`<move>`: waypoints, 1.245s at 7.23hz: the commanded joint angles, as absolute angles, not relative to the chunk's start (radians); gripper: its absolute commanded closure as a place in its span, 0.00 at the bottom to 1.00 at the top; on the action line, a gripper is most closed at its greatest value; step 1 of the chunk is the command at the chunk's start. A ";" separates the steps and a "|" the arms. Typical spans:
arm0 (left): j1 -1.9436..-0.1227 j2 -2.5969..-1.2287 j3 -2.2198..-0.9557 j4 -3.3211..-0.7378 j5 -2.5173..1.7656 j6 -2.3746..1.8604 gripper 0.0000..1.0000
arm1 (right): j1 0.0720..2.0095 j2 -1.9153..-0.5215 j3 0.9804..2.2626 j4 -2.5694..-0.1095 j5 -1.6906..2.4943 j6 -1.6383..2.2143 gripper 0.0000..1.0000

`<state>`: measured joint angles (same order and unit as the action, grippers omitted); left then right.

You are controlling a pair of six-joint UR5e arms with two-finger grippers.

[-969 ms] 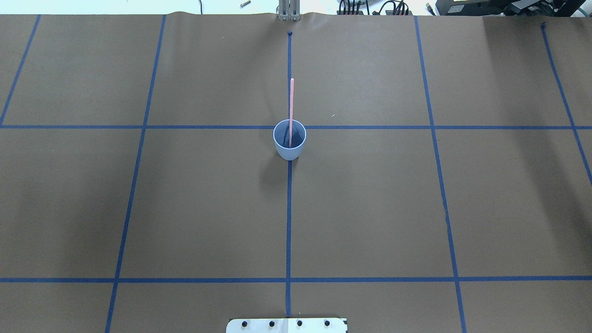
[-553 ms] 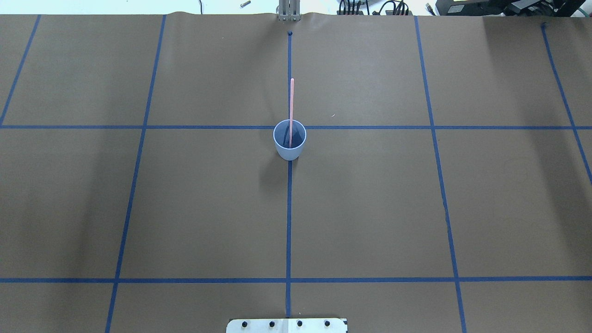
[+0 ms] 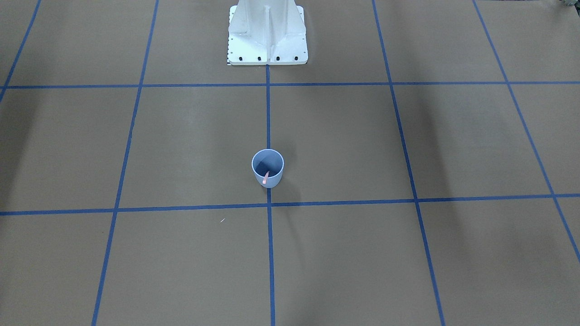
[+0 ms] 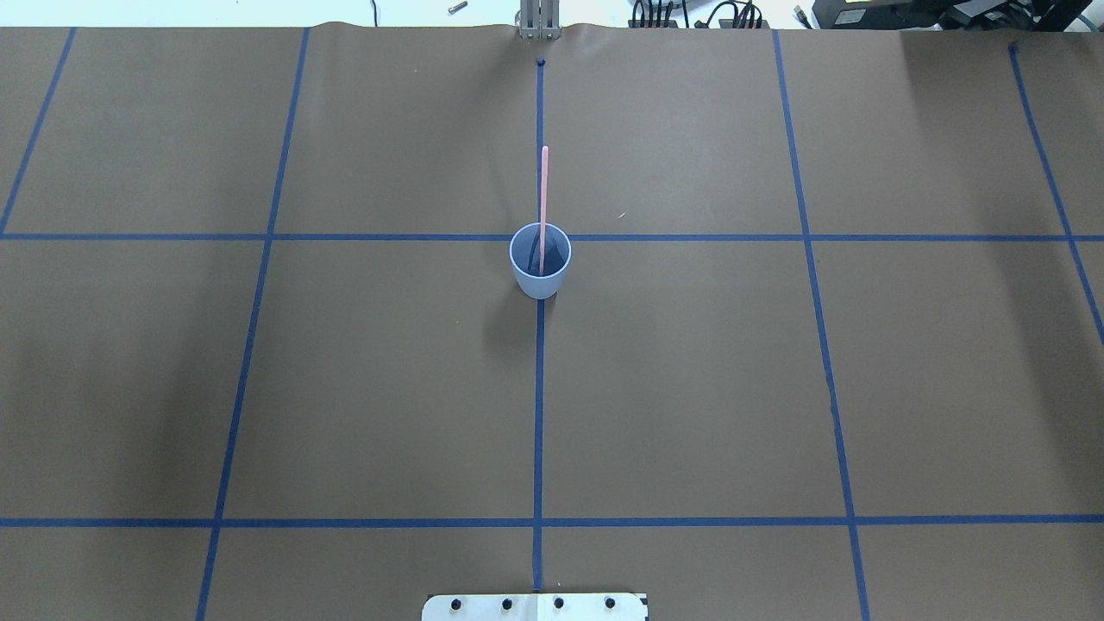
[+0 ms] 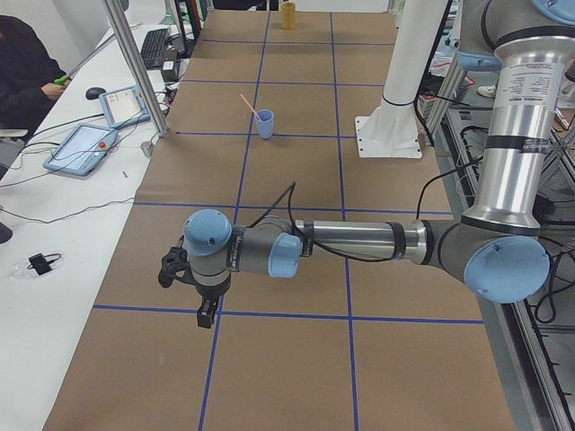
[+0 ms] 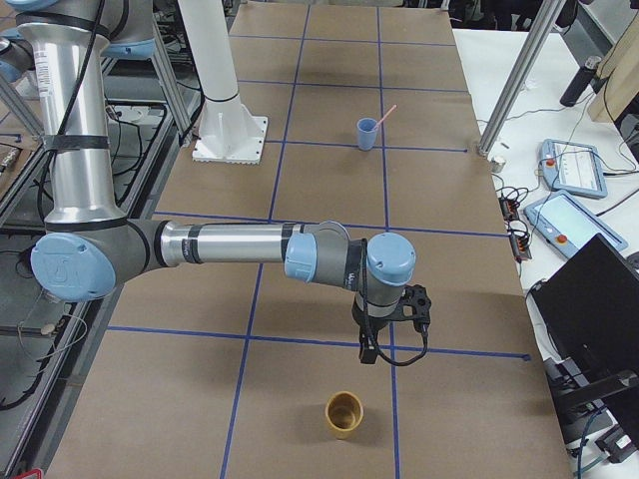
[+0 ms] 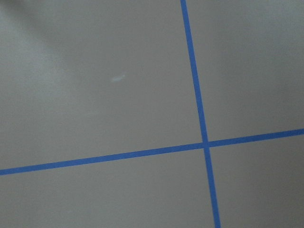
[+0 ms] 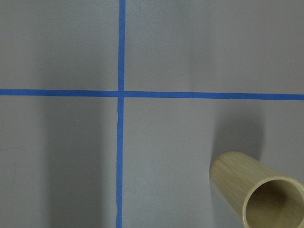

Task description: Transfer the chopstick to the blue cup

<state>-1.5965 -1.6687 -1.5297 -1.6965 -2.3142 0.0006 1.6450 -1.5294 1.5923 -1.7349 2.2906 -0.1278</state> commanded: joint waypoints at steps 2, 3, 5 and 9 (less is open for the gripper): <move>-1.565 -1.663 -1.601 -1.638 -2.306 -0.054 0.01 | 1.646 -1.536 1.595 -1.735 2.292 -0.126 0.00; -1.565 -1.664 -1.601 -1.637 -2.306 -0.054 0.01 | 1.646 -1.534 1.597 -1.735 2.292 -0.126 0.00; -1.565 -1.664 -1.600 -1.637 -2.306 -0.054 0.01 | 1.646 -1.532 1.598 -1.735 2.292 -0.126 0.00; -1.565 -1.663 -1.594 -1.637 -2.304 -0.054 0.01 | 1.646 -1.532 1.600 -1.735 2.292 -0.126 0.00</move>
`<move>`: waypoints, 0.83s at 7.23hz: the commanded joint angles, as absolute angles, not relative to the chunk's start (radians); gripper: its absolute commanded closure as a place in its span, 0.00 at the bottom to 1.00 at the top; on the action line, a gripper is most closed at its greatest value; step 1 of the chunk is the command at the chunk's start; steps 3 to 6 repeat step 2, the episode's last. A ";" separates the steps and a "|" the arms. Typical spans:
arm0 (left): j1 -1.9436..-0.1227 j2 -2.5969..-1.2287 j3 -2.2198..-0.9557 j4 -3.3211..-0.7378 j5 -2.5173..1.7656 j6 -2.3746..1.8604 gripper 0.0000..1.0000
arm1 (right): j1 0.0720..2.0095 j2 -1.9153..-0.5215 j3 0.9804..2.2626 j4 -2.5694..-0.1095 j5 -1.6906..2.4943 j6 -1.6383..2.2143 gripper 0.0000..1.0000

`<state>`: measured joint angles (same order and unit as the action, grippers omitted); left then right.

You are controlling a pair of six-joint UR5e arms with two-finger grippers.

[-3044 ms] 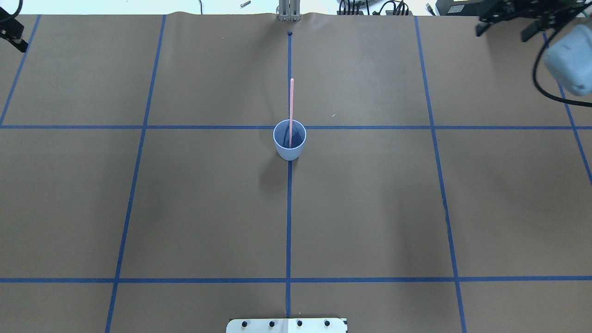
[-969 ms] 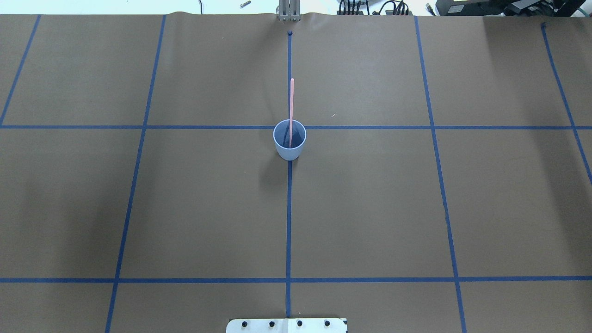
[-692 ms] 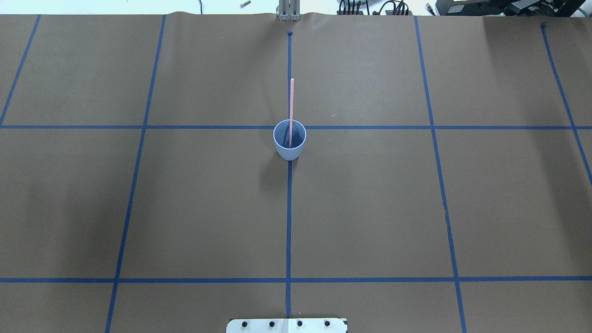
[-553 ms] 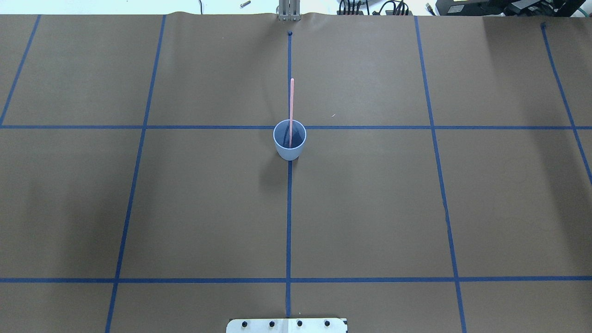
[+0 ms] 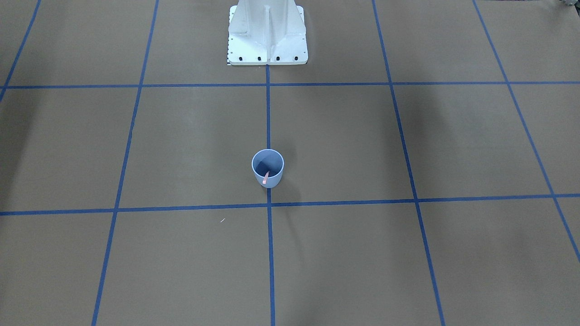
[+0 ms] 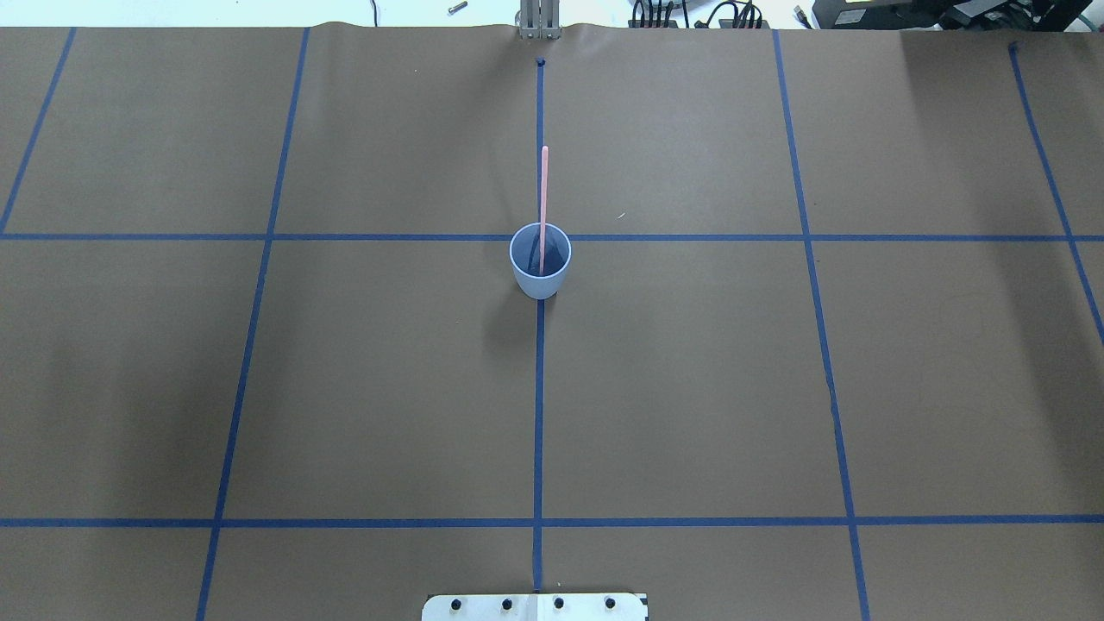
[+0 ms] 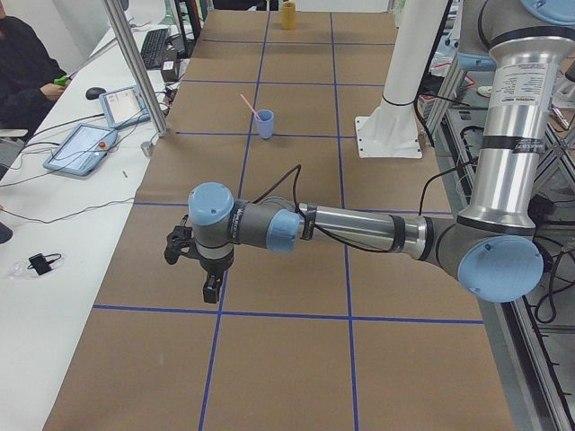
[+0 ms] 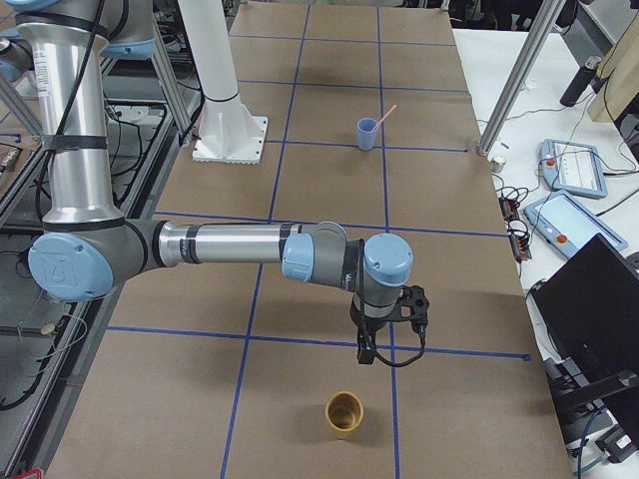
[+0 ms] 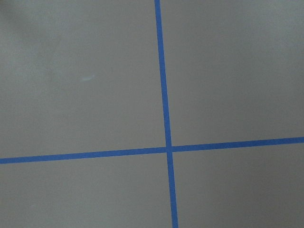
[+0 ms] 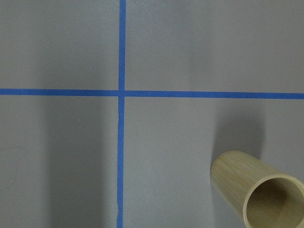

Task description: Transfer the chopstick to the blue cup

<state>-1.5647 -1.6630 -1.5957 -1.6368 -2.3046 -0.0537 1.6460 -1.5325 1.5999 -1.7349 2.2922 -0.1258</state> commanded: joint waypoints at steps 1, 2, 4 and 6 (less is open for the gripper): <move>-1.565 -1.661 -1.595 -1.637 -2.304 -0.054 0.01 | 1.646 -1.532 1.601 -1.735 2.293 -0.126 0.00; -1.565 -1.663 -1.594 -1.637 -2.304 -0.052 0.01 | 1.646 -1.532 1.600 -1.733 2.295 -0.126 0.00; -1.565 -1.663 -1.594 -1.637 -2.304 -0.052 0.01 | 1.646 -1.532 1.600 -1.733 2.295 -0.126 0.00; -1.565 -1.663 -1.594 -1.637 -2.304 -0.052 0.01 | 1.646 -1.532 1.600 -1.733 2.295 -0.126 0.00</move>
